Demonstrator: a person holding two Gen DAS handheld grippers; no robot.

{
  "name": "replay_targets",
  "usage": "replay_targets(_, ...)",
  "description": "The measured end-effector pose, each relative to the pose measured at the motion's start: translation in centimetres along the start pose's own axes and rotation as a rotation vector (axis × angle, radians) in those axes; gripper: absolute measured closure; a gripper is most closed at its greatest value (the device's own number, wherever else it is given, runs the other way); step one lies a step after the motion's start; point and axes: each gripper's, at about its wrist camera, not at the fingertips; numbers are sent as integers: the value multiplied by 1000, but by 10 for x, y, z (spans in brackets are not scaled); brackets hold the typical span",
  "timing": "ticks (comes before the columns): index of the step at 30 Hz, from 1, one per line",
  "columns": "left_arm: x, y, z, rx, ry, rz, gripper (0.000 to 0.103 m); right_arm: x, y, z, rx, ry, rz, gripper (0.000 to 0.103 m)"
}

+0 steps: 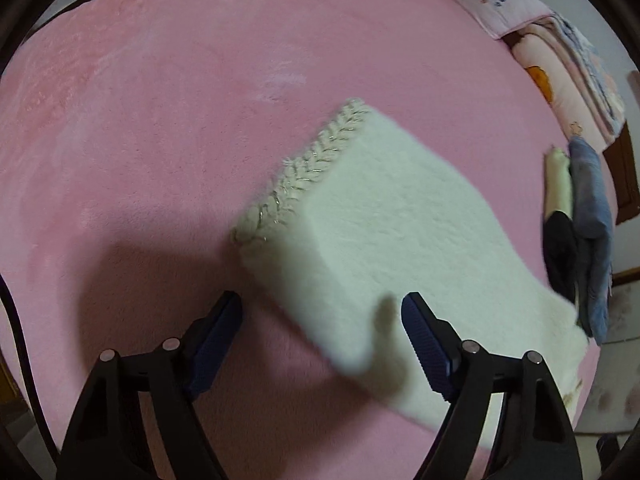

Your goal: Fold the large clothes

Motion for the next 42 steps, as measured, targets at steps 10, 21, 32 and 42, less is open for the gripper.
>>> replay_targets(10, -44, 21, 1, -87, -72, -28, 97, -31, -9, -9, 32, -56, 24, 46)
replay_targets(21, -268, 115, -118, -159, -558, -363, 97, -148, 28, -40, -37, -219, -35, 46)
replay_targets(32, -424, -69, -290, 176, -881, -228, 96, -298, 31, -104, -9, -397, -123, 45)
replay_targets(42, -407, -78, -316, 184, -926, -75, 37, -340, 3, -106, 48, -367, 34, 45)
Point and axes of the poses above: each gripper's, at about its wrist camera, not at the fingertips, and y roughly against the way its jaws point, x to its left, z to its top, and after that the axes turned 12 degrees about x, right-handed
